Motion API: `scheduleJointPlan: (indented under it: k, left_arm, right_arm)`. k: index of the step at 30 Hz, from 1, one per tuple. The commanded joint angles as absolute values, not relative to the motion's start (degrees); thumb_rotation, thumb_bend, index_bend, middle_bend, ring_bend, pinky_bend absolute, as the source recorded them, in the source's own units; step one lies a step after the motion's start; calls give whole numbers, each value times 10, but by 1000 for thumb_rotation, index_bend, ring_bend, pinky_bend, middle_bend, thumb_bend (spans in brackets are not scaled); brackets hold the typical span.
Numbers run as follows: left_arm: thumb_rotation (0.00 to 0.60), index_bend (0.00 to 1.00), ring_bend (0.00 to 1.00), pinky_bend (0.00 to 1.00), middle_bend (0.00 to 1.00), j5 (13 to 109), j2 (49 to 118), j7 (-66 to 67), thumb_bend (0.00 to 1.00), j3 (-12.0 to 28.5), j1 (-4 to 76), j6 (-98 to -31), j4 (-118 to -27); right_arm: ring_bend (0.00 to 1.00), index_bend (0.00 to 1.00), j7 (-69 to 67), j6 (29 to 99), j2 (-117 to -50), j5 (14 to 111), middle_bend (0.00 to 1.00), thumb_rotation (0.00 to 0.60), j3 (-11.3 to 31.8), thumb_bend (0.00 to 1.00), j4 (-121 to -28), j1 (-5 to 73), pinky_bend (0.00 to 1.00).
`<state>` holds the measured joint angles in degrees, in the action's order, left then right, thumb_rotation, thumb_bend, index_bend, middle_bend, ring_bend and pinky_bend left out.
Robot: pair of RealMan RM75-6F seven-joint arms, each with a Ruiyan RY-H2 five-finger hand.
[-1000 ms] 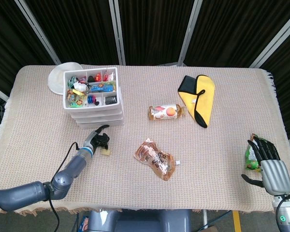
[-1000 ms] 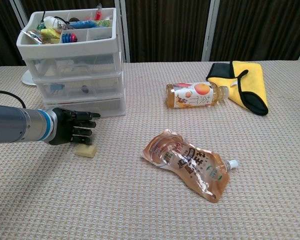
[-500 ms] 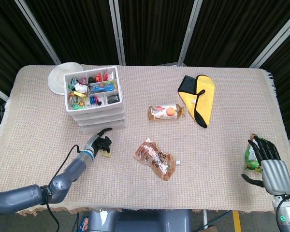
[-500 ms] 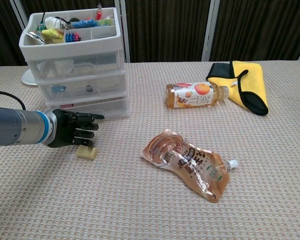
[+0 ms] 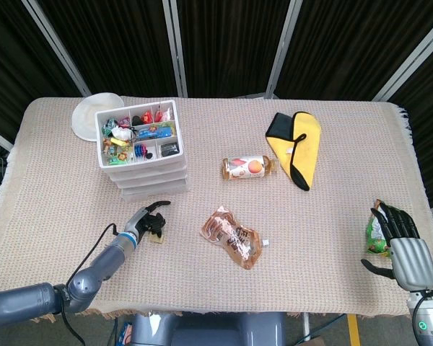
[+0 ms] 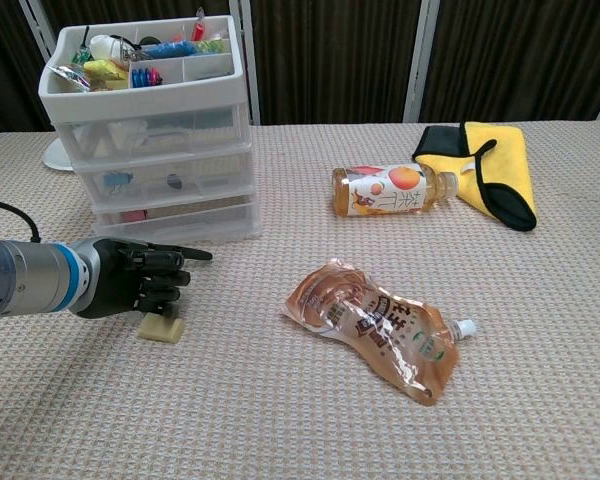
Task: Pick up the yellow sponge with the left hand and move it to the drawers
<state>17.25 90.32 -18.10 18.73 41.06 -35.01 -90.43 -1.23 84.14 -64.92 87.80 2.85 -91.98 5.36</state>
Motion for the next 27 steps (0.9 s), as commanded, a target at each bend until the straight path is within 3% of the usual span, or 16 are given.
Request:
scheduleJointPlan:
  k: [1, 7, 16, 23, 27]
  left_arm:
    - [600, 184, 872, 660, 933, 212, 894, -164, 1000, 171, 400, -362, -924]
    - [600, 192, 864, 652, 928, 315, 885, -119, 1000, 140, 381, -424, -957]
    - [600, 142, 879, 659, 951, 464, 893, 61, 1000, 75, 374, -608, -962]
    - [600, 149, 895, 675, 970, 469, 901, 218, 1000, 67, 389, -691, -973]
    - [600, 155, 896, 676, 972, 442, 906, 257, 1000, 73, 392, -702, -978]
  right_arm:
    - [0, 82, -12, 841, -650, 878, 0, 600, 29, 0, -920, 54, 0]
    - [0, 82, -12, 842, -650, 878, 0, 600, 29, 0, -920, 54, 0]
    - [0, 82, -11, 842, -650, 878, 0, 600, 28, 0, -922, 53, 0]
    - [0, 82, -11, 841, -650, 877, 0, 600, 29, 0, -922, 54, 0]
    - [0, 82, -12, 841, -649, 877, 0, 600, 28, 0, -923, 53, 0]
